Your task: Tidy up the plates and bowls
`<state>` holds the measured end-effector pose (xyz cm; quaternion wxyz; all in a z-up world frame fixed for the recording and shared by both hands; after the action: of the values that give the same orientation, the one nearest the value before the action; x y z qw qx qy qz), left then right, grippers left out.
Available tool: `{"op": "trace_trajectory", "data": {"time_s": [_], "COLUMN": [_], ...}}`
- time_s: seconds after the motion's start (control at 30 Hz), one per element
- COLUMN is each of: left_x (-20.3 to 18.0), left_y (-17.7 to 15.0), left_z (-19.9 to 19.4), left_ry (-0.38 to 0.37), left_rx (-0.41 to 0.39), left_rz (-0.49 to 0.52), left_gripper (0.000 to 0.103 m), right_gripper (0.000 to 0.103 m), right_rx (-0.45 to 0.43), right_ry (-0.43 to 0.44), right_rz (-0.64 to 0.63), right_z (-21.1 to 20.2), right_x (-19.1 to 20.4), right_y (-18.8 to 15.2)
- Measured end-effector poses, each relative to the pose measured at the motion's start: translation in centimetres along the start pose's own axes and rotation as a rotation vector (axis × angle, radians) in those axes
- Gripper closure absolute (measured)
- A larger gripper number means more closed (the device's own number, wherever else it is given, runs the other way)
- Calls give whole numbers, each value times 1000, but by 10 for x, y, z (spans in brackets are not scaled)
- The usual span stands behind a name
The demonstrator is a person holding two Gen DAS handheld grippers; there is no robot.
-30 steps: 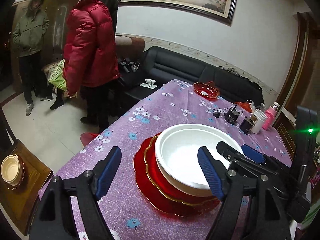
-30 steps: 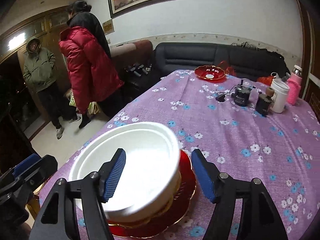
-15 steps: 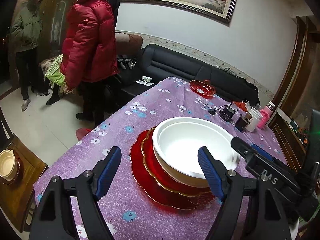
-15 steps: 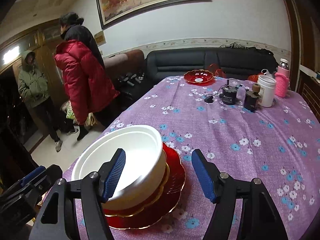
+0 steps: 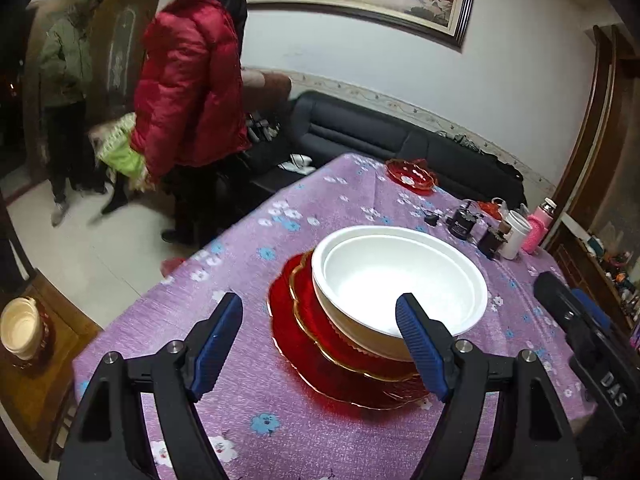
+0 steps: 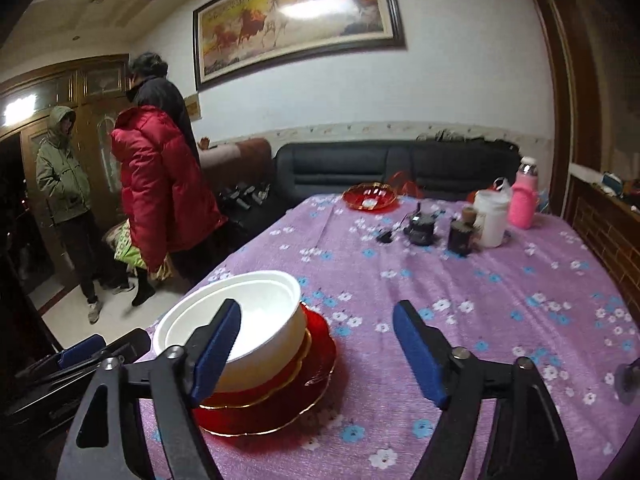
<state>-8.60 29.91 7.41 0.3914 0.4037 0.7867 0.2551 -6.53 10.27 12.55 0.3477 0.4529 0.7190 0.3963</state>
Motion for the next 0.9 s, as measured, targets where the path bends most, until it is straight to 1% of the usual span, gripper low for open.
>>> {"op": "trace_trajectory", "data": {"time_s": [0.07,0.13,0.2,0.3,0.43,0.5,0.6,0.73,0.9], "left_x": [1,3,0,-12,-31,-38,-47,-57,-68], "left_y": [2,4,7,7,2,-2,-8,-18,-33], "left_z": [-10,-23,-36,-50,-66,-72,-81,-85,-80], "left_ry": [42,92,123,143,162,165,150,148,150], "left_rx": [-42,-97,-149,-186,-215,-223,-226,-193,-127], "left_rz": [17,25,34,55,103,120,124,143,185], "left_gripper": [19,7,2,0,0,0,0,0,0], "right_gripper": [19,19,18,17,15,15,15,15,15], "right_rx": [-15,-25,-39,-56,-53,-37,5,55,79], "right_ry": [-8,-16,-30,-53,-38,-27,-3,30,51], "right_rz": [-2,-12,-31,-65,-66,-54,-28,-19,-26], "right_z": [-9,-17,-28,-42,-56,-59,-58,-56,-56], "right_x": [-1,-1,-2,-3,-4,-6,-6,-3,1], "right_y": [-1,-2,-6,-14,-30,-38,-53,-69,-79]}}
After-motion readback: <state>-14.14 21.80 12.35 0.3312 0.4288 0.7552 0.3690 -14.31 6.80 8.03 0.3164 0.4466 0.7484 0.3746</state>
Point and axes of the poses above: each gripper's, at about its wrist camera, not at the fingertips, and z roughly the way its jaws point, x to its left, y to its top, the point moved 10 cm from there along z, roughly the way its jaws point, and after that the axes turned 14 degrees about -z, right-handed, at the moved point
